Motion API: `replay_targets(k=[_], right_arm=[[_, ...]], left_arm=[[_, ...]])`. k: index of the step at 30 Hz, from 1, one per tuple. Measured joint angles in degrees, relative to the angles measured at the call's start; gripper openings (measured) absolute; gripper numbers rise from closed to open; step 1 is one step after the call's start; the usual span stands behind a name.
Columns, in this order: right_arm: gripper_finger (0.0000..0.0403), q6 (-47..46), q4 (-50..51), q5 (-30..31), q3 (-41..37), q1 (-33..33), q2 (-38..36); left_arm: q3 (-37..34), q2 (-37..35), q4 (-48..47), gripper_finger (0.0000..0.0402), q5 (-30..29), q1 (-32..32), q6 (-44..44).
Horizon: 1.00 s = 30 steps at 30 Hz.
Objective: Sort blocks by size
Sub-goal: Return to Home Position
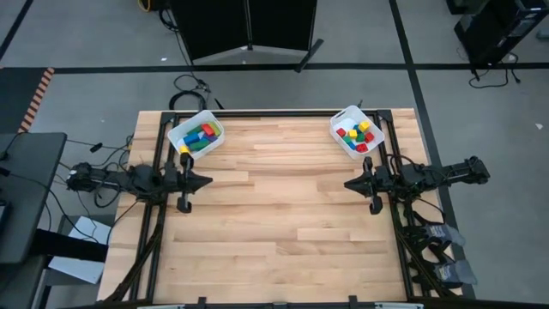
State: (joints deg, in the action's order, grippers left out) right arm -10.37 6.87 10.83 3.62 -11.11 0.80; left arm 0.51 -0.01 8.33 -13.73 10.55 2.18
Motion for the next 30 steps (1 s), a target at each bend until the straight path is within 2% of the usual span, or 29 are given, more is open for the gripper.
replay_targets(k=[5,10,30], right_arm=[[0.0037,0.0,-0.2,0.0,0.0,0.0,0.0],[0.0041,0.0,-1.0,0.0,0.0,0.0,0.0],[0.004,0.0,-1.2,0.0,0.0,0.0,0.0]], left_arm=[[0.1,0.1,-5.3,0.0009,-7.3,0.0,5.2],[0.1,2.0,-4.8,0.0018,-13.3,0.0,5.2],[0.1,2.2,-4.7,0.0021,-13.9,-0.1,5.1]])
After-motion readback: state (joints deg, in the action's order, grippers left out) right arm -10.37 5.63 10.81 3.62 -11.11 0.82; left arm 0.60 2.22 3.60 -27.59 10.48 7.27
